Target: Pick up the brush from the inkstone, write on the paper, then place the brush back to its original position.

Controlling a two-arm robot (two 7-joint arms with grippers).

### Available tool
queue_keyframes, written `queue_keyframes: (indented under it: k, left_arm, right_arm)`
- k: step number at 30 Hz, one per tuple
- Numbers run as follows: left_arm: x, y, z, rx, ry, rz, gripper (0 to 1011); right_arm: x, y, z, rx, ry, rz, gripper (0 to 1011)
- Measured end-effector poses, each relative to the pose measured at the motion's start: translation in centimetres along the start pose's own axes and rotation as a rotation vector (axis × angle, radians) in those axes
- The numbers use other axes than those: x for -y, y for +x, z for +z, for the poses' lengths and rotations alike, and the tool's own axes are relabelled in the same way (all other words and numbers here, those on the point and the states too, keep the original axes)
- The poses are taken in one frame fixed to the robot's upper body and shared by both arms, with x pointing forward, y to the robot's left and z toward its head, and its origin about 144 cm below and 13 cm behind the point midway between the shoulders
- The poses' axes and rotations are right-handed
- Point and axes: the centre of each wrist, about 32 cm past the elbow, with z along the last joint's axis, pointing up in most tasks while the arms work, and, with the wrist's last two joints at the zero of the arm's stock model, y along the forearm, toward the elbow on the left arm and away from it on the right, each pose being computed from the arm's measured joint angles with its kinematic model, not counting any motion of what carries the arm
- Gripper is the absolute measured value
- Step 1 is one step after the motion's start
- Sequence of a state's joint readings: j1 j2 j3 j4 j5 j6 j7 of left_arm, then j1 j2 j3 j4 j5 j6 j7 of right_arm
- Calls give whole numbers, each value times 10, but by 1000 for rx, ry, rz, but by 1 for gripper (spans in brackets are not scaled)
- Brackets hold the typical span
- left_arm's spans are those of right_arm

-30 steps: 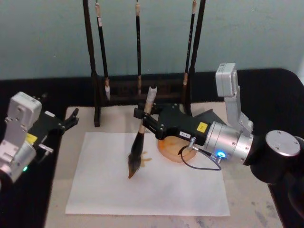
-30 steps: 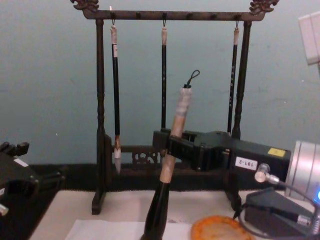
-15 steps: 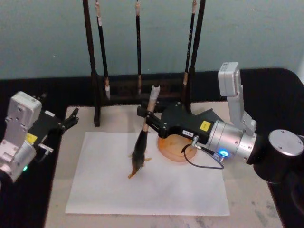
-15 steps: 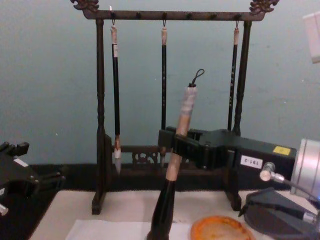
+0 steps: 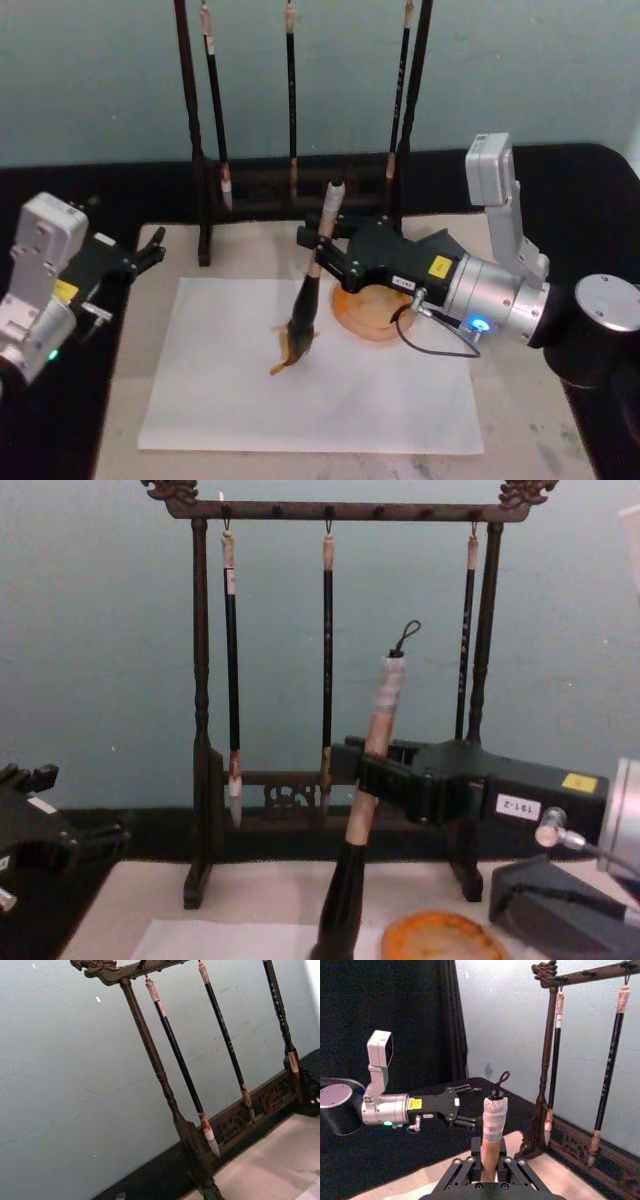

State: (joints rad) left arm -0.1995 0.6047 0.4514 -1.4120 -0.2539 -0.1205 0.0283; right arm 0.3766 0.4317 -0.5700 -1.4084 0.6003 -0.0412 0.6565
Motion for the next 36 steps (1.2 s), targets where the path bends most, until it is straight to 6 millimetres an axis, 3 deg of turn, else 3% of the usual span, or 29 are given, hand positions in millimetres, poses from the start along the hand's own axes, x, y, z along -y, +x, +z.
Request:
queue_keyframes:
  k: [36]
  left_arm:
    - [0, 0, 0, 0, 0, 0, 1010]
  right_arm:
    - [16, 3, 1, 24, -17, -78, 165]
